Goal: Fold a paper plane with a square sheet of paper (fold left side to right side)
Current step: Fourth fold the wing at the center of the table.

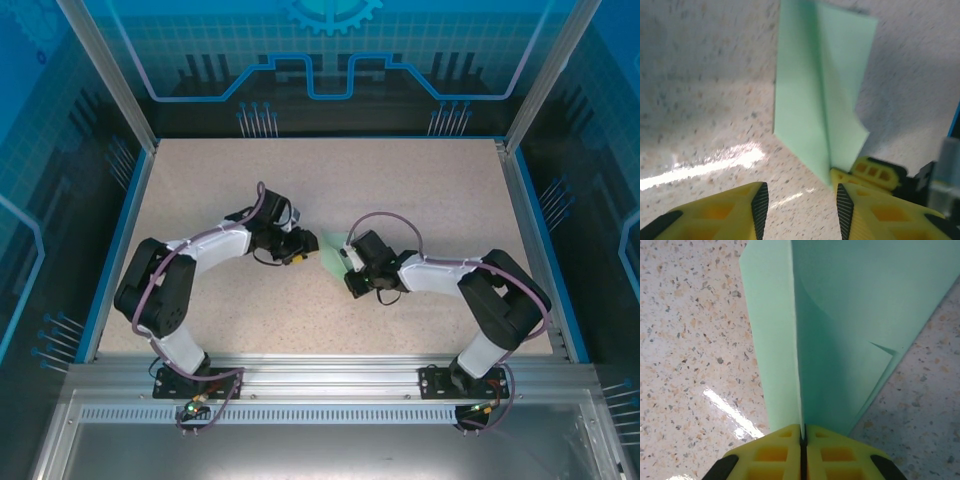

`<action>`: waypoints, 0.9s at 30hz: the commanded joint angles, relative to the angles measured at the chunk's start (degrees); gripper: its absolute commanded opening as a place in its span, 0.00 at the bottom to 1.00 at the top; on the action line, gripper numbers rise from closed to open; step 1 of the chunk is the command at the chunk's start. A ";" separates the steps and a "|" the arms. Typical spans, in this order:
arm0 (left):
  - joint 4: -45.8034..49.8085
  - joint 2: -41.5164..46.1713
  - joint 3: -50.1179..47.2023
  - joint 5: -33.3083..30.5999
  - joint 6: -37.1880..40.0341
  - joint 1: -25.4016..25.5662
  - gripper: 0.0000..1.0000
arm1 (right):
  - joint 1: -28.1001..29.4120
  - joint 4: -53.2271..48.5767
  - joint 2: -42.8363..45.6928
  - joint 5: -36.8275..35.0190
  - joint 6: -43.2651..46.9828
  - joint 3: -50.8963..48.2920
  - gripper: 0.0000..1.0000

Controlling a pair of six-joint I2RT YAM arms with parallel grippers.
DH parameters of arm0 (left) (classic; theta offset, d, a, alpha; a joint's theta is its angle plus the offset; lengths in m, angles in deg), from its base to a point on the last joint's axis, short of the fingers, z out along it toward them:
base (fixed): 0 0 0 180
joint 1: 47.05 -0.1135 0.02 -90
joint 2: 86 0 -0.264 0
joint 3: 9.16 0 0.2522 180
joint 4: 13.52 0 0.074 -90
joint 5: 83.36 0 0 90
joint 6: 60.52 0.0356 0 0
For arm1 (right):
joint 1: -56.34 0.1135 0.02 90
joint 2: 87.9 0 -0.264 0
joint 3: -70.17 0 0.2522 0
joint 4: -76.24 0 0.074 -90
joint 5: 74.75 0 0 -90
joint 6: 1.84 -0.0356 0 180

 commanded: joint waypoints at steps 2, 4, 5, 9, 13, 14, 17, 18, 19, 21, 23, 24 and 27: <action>-5.09 -2.53 0.01 2.57 -2.14 2.80 0.42 | -3.22 1.51 0.92 7.13 -1.33 -2.60 0.08; -5.75 -4.46 1.28 2.81 -2.69 3.86 0.41 | -3.97 1.97 0.85 8.01 -1.53 -3.08 0.08; -5.75 -5.45 2.18 2.87 -2.70 4.35 0.41 | -4.22 2.19 0.81 8.42 -1.53 -3.19 0.08; -4.96 -9.20 5.90 2.76 -2.63 5.95 0.41 | -4.66 2.42 0.33 9.07 -1.66 -3.27 0.08; -3.92 -12.58 9.13 2.62 -2.53 6.99 0.39 | -4.94 2.65 0.22 9.30 -1.72 -3.51 0.08; -3.96 -13.26 9.72 2.68 -2.53 7.09 0.38 | -5.07 2.73 0.22 9.46 -1.79 -3.62 0.08; -3.51 -14.74 11.11 2.65 -2.38 7.30 0.38 | -5.21 2.81 0.22 9.51 -1.88 -3.75 0.08; -3.44 -15.09 11.33 2.67 -2.31 7.28 0.38 | -5.37 2.81 0.22 9.55 -1.96 -3.84 0.08; -3.46 -15.41 11.58 2.74 -2.35 7.30 0.38 | -5.59 2.85 0.22 9.81 -2.14 -3.93 0.08; -3.63 -15.85 11.67 2.76 -2.42 7.33 0.37 | -6.23 3.29 0.19 10.90 -2.40 -4.27 0.08; -4.04 -16.13 11.59 2.72 -2.60 7.38 0.37 | -6.99 3.76 -0.04 12.09 -2.67 -4.47 0.08; -4.33 -16.34 11.59 2.88 -2.69 7.36 0.38 | -7.17 3.86 -0.21 12.52 -2.75 -4.59 0.08; -5.03 -16.95 11.97 3.32 -3.03 7.40 0.39 | -7.76 4.21 -0.39 13.48 -2.95 -4.77 0.09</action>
